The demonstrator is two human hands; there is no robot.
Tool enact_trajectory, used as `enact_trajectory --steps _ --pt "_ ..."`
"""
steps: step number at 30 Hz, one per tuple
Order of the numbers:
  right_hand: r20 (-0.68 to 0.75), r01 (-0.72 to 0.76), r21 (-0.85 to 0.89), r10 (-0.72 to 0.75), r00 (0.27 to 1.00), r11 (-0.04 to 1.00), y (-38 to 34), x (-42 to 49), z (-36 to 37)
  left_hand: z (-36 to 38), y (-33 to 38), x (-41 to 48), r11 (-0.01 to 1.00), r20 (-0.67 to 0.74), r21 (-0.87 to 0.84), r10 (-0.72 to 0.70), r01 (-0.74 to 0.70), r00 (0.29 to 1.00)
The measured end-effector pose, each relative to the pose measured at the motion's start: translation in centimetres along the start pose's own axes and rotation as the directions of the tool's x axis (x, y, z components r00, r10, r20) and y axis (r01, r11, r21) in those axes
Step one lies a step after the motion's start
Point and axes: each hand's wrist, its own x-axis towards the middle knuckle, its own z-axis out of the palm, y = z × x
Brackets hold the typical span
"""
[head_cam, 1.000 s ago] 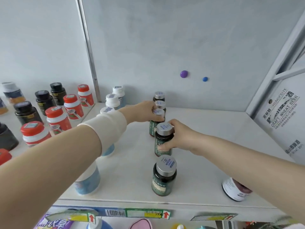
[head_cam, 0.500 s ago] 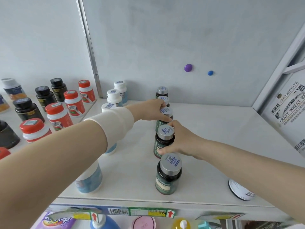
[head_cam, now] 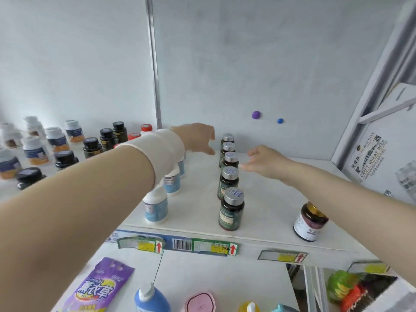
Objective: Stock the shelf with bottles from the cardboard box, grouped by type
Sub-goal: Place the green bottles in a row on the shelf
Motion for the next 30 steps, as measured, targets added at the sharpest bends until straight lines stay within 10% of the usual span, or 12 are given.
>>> enact_trajectory --steps 12,30 --pt "-0.026 0.364 -0.465 -0.424 0.905 0.807 -14.6 -8.7 11.2 -2.8 -7.2 -21.3 0.795 -0.229 0.578 -0.059 0.185 0.972" --pt "0.426 0.81 -0.459 -0.71 0.561 0.364 -50.7 -17.7 52.2 2.4 -48.3 -62.9 0.507 -0.123 0.591 -0.712 0.627 0.691"
